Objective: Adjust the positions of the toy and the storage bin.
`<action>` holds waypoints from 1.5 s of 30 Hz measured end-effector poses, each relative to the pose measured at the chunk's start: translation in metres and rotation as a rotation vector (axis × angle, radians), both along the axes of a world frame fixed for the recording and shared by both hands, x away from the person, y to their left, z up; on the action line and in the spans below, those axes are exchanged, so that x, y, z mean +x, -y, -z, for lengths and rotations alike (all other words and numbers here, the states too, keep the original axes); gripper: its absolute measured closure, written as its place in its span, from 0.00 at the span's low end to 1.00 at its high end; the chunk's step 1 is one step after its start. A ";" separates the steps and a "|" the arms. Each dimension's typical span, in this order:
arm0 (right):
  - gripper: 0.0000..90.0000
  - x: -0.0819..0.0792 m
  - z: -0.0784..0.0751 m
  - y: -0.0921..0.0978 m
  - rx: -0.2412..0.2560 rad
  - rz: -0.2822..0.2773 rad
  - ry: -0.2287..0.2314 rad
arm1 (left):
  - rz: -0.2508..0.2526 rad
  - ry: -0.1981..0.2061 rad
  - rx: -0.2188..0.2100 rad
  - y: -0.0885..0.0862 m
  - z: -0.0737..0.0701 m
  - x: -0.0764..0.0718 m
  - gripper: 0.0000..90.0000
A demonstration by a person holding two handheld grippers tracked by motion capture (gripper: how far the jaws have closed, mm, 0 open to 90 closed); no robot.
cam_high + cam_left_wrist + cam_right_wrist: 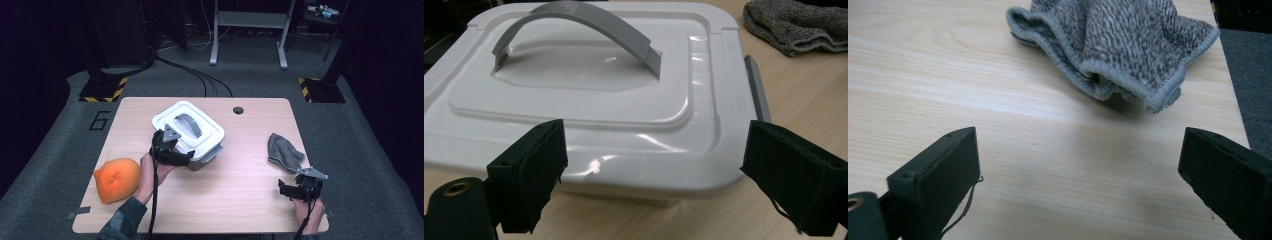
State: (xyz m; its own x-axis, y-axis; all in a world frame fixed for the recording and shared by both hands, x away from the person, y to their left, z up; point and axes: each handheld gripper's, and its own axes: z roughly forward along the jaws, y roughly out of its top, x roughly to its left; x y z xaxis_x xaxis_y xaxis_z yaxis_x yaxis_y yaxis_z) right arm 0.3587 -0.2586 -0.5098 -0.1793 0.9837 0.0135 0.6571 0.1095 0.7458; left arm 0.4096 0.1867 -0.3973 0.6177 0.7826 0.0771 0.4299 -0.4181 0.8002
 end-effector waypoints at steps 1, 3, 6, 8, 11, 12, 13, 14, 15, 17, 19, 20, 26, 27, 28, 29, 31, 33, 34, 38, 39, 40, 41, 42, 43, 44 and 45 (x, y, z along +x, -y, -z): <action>0.03 -0.002 -0.003 -0.001 0.005 -0.005 0.009 | 0.002 0.000 0.004 -0.001 0.002 -0.004 0.11; 0.03 -0.005 -0.009 -0.005 0.009 -0.021 0.008 | 0.008 -0.007 0.003 -0.003 0.006 -0.011 0.11; 0.02 -0.006 -0.017 -0.011 0.021 -0.056 0.010 | 0.015 -0.012 0.001 -0.005 0.016 -0.021 0.11; 0.03 -0.006 -0.022 -0.017 0.029 -0.079 0.015 | 0.019 -0.013 0.011 -0.006 0.023 -0.028 0.11; 0.03 -0.002 -0.029 -0.026 0.033 -0.119 0.016 | 0.033 -0.021 0.020 -0.004 0.037 -0.039 0.11; 0.03 -0.001 -0.031 -0.030 0.031 -0.134 0.015 | 0.042 -0.029 0.019 -0.002 0.041 -0.042 0.11; 0.02 0.001 -0.033 -0.033 0.035 -0.149 0.014 | 0.051 -0.040 0.020 -0.001 0.046 -0.046 0.11; 0.03 0.003 -0.035 -0.037 0.036 -0.160 0.019 | 0.056 -0.044 0.020 0.000 0.051 -0.049 0.11; 0.03 0.004 -0.038 -0.040 0.036 -0.174 0.017 | 0.056 -0.042 0.029 0.002 0.057 -0.053 0.11; 0.02 0.008 -0.043 -0.047 0.039 -0.199 0.019 | 0.074 -0.056 0.038 0.004 0.070 -0.058 0.11; 0.02 0.012 -0.048 -0.052 0.036 -0.221 0.019 | 0.076 -0.071 0.035 0.005 0.082 -0.060 0.11; 0.02 0.015 -0.050 -0.055 0.040 -0.231 0.025 | 0.084 -0.090 0.038 0.005 0.088 -0.061 0.11; 0.03 0.030 -0.067 -0.072 0.046 -0.286 0.036 | 0.062 -0.135 0.040 0.000 0.119 -0.058 0.11; 0.03 0.033 -0.070 -0.076 0.048 -0.291 0.036 | 0.060 -0.142 0.036 -0.002 0.121 -0.058 0.11; 0.03 0.036 -0.071 -0.077 0.048 -0.298 0.036 | 0.059 -0.148 0.035 -0.003 0.123 -0.057 0.11; 0.03 0.040 -0.074 -0.079 0.047 -0.306 0.037 | 0.056 -0.147 0.028 -0.004 0.125 -0.057 0.11; 0.03 0.045 -0.079 -0.084 0.039 -0.318 0.044 | 0.050 -0.136 0.046 -0.004 0.128 -0.057 0.11; 0.03 0.050 -0.086 -0.088 0.046 -0.330 0.047 | 0.056 -0.146 0.034 -0.006 0.130 -0.056 0.11; 0.03 0.052 -0.089 -0.091 0.047 -0.338 0.050 | 0.052 -0.141 0.035 -0.008 0.131 -0.056 0.11; 0.03 0.059 -0.103 -0.103 0.053 -0.365 0.064 | 0.043 -0.124 0.021 -0.011 0.132 -0.056 0.11; 0.03 0.061 -0.107 -0.107 0.051 -0.375 0.073 | 0.045 -0.124 0.022 -0.011 0.132 -0.056 0.11; 0.03 0.063 -0.111 -0.110 0.046 -0.386 0.076 | 0.050 -0.126 0.021 -0.012 0.132 -0.056 0.11; 0.03 0.065 -0.115 -0.115 0.045 -0.396 0.082 | 0.050 -0.132 0.024 -0.012 0.132 -0.056 0.11; 0.03 0.067 -0.119 -0.119 0.046 -0.406 0.089 | 0.051 -0.131 0.020 -0.012 0.132 -0.055 0.11; 0.03 0.070 -0.123 -0.124 0.041 -0.416 0.093 | 0.052 -0.133 0.023 -0.013 0.132 -0.055 0.11; 0.03 0.072 -0.127 -0.129 0.041 -0.428 0.095 | 0.046 -0.129 0.017 -0.012 0.133 -0.055 0.11; 0.03 0.076 -0.130 -0.134 0.036 -0.441 0.098 | 0.046 -0.128 0.017 -0.012 0.133 -0.055 0.11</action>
State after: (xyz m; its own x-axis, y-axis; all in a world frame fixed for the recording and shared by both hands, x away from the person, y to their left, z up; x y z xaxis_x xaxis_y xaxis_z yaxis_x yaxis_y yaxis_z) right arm 0.4343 -0.1244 -0.3797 -0.5832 0.8123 0.0081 0.4795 0.3361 0.8106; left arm 0.3545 0.1991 -0.5299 0.6588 0.7523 0.0083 0.5083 -0.4533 0.7322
